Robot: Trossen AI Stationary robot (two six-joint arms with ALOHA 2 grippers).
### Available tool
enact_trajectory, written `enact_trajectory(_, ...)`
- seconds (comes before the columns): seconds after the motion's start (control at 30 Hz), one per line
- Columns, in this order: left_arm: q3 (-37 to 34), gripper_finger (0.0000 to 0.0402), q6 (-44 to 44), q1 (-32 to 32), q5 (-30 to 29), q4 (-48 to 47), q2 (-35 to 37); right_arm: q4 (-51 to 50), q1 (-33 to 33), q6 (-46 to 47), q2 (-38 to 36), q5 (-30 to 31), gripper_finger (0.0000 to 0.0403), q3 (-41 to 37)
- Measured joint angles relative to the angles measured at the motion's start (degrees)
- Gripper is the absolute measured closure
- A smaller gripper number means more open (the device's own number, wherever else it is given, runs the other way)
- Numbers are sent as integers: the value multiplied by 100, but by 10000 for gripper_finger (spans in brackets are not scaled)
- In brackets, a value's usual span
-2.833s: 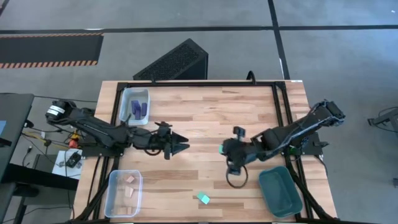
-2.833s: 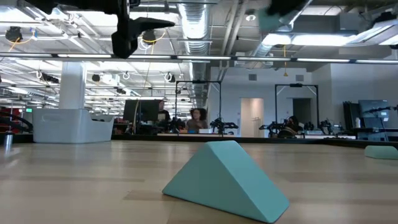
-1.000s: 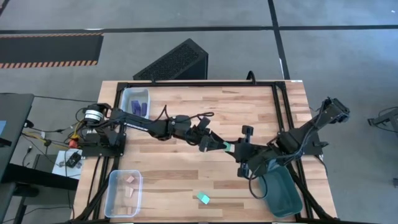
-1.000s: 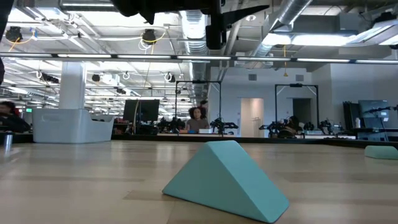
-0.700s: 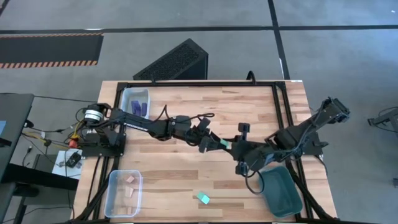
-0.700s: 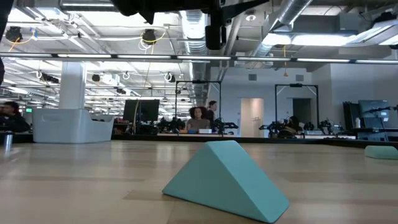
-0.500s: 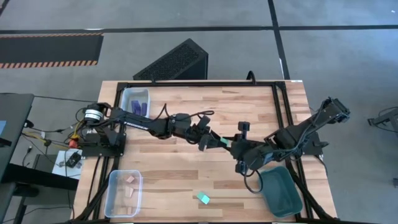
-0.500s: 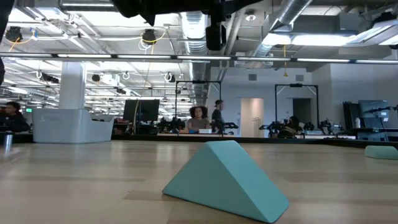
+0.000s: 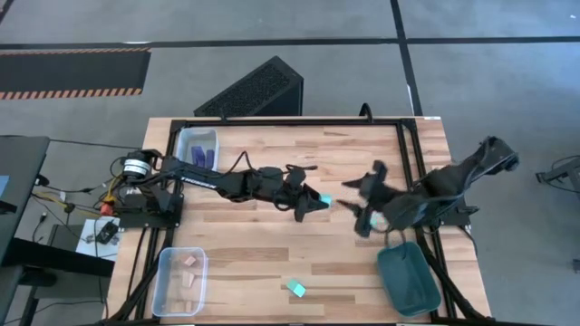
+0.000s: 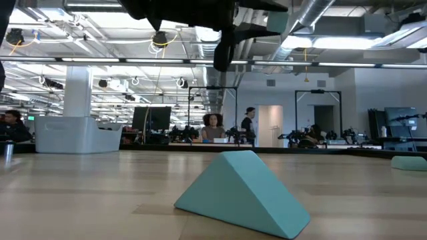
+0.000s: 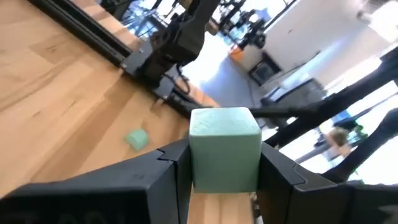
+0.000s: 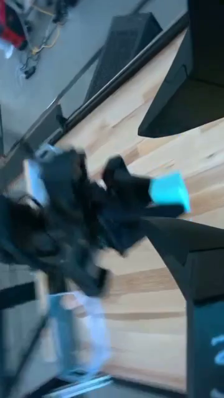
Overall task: Sort & place blocks by color
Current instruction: Put the top left blue block into the green bin, then put the top blue block into the green bin
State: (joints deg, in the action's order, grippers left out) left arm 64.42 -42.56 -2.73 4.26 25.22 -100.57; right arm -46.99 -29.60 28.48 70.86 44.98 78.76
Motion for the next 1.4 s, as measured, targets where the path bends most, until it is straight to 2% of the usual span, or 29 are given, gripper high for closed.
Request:
enact_trajectory(0.17,54,295,336,-122,-363,171,-176,-333,11,392,-563,19,171,11)
enact_trajectory(0.27,422,294,407,-206,-365,493,-642,-490,11,465,-719,13,180,9)
enact_trajectory(0.4,1346,293,681,-382,-149,533,-1530,-614,-13,472,-843,-10,193,6)
enact_trajectory(0.53,2392,292,1319,-524,104,526,-2395,-747,-96,473,-882,-138,205,4)
enact_trajectory(0.8,4633,291,1796,-690,475,552,-4018,-1237,-260,763,-876,-171,228,-2)
enact_trajectory(0.97,5764,288,1807,-694,664,517,-4931,-1234,-271,1096,-874,-204,238,-2)
enact_trajectory(1.1,6541,277,1811,-693,1073,553,-5508,-1236,-330,1215,-874,-411,246,-2)
enact_trajectory(1.2,6782,264,1824,-735,1177,519,-5738,-1243,-446,1308,-874,-455,252,-2)
enact_trajectory(1.4,6796,224,2228,-774,716,42,-5808,-1298,-677,1505,-874,-455,267,-2)
